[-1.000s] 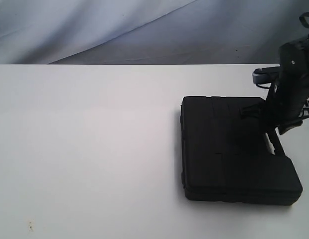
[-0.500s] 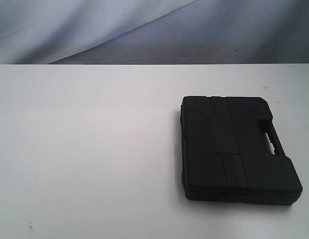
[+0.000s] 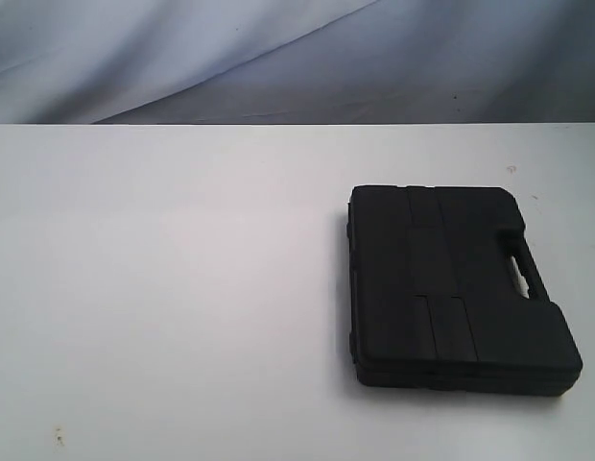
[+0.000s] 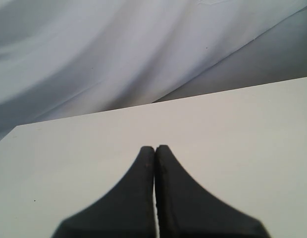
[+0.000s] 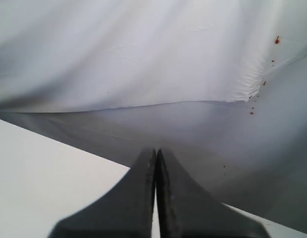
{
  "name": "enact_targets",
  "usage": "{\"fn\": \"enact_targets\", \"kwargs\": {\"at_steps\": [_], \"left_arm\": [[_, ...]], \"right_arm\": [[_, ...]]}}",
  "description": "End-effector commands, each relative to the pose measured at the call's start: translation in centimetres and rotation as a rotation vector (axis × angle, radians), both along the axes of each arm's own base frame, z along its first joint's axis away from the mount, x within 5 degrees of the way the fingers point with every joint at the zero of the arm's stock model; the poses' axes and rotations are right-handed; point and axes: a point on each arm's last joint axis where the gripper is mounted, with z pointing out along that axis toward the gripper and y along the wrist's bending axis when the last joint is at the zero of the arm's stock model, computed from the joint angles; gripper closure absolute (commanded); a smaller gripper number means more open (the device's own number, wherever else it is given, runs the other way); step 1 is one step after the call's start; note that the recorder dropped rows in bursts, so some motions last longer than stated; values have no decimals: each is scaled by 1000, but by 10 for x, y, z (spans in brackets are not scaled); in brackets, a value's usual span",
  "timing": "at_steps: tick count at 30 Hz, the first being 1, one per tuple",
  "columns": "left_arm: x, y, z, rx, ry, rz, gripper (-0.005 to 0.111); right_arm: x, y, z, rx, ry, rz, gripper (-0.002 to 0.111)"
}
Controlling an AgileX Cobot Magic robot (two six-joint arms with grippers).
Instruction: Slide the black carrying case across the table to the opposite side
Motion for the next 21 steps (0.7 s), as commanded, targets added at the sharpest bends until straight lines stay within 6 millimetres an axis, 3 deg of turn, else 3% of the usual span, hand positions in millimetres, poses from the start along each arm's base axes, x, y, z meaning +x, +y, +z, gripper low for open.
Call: {"fn": "enact_targets", "kwargs": {"at_steps": [1,8,12,21], "left_arm": [[0,0,0,-20,-11,3,107],[0,0,0,-20,-11,3,107],[0,0,0,-20,-11,3,107],[0,0,0,-20,-11,3,107]], "right_arm": [[-27,-11,-14,-25,-42,-20,108],[-67,-37,-41,43,-135,-175,108],[-102,-47,-59,56,-268,-165,108],[-153,-60,-109,-97,-464,-140,108]]}}
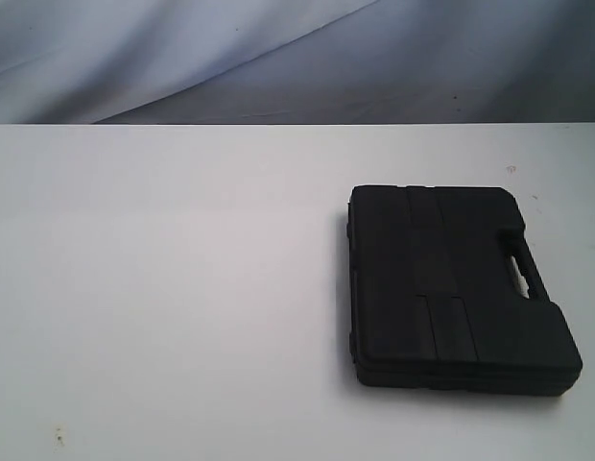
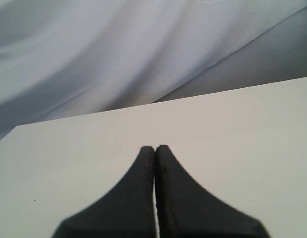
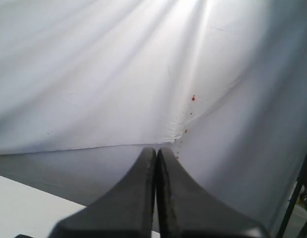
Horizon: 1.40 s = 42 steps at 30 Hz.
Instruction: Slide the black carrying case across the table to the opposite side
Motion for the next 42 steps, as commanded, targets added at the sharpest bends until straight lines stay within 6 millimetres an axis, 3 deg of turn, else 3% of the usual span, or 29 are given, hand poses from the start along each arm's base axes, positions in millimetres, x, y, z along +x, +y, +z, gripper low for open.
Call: {"fn": "enact_targets", "kwargs": {"at_steps": [1,8,13,17,26,42], "left_arm": [[0,0,0,-20,-11,3,107],[0,0,0,-20,-11,3,107],[0,0,0,-20,-11,3,107],[0,0,0,-20,-11,3,107],[0,0,0,-20,-11,3,107],[0,0,0,-20,-11,3,107]], "right_arm": [[-17,-4,-21,-56,-65,-7,108],[-30,-5,-55,-8,-27,30,108],[-22,-2,-82,-2,88,44,108],[-15,0,-96,66,79,61,108],[-8,2,-116,98,65,56,108],[-6,3,-129,31,68,51,108]]}}
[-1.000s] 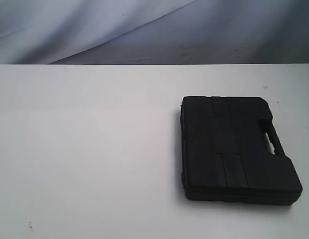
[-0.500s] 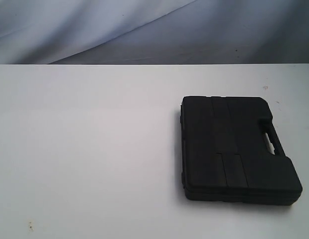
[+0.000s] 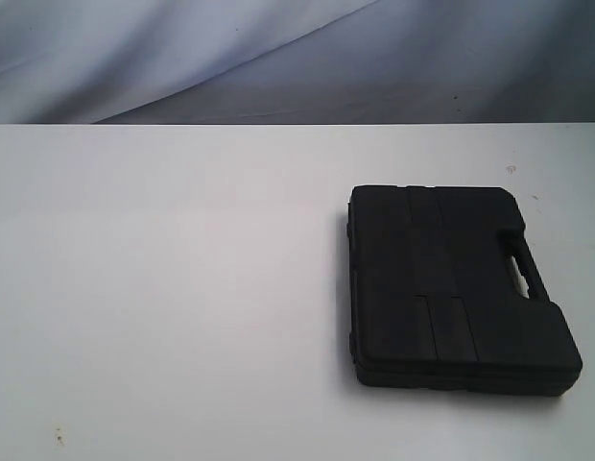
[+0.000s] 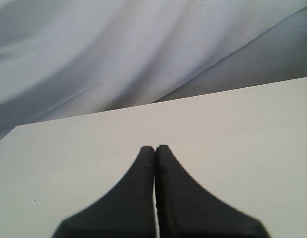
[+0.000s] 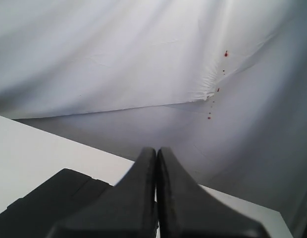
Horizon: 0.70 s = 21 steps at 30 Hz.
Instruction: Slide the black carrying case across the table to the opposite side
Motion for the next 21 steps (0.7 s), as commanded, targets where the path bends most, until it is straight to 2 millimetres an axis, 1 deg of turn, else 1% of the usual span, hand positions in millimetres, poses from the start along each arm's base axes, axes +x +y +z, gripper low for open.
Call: {"fn": "enact_targets", "kwargs": {"at_steps": [1,4,7,13,18,21], "left_arm": [[0,0,0,-20,-11,3,107],[0,0,0,-20,-11,3,107],[0,0,0,-20,-11,3,107],[0,0,0,-20,-11,3,107],[0,0,0,-20,-11,3,107],[0,0,0,-20,-11,3,107]], "right_arm": [[3,0,-12,1,8,-15,108],[5,0,-22,32,36,-19,108],[5,-1,-22,94,37,-17,108],[5,-1,-23,68,34,-20,108],[5,-1,-29,59,99,-26,108],[5,-1,-29,33,98,-30,108]]}}
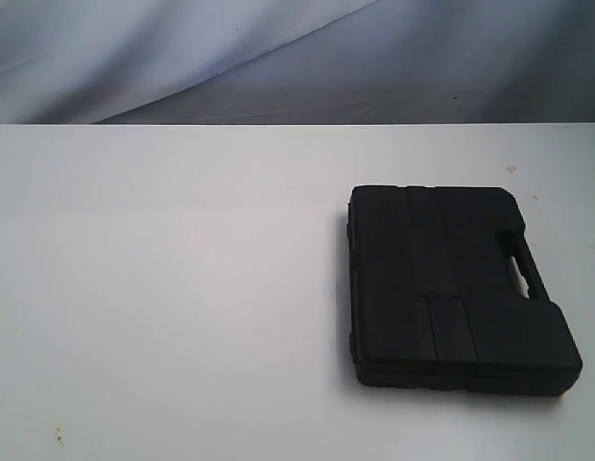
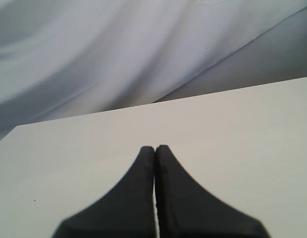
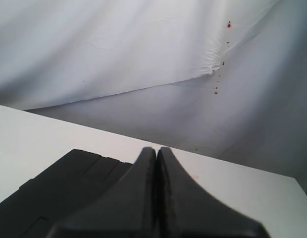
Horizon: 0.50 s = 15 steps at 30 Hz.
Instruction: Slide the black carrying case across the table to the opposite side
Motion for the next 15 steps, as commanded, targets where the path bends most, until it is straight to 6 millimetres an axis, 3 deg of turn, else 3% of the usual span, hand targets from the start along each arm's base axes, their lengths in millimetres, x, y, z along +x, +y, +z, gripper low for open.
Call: {"fn": "enact_targets", "kwargs": {"at_steps": [1,8,15], "left_arm": [[0,0,0,-20,-11,3,107],[0,0,0,-20,-11,3,107],[0,0,0,-20,-11,3,107]], "right_arm": [[0,-1,-3,-40,11,-15,108],[0,-1,-7,-55,46,-18,108],[2,-10,-7,-27,61,-171,108]]}}
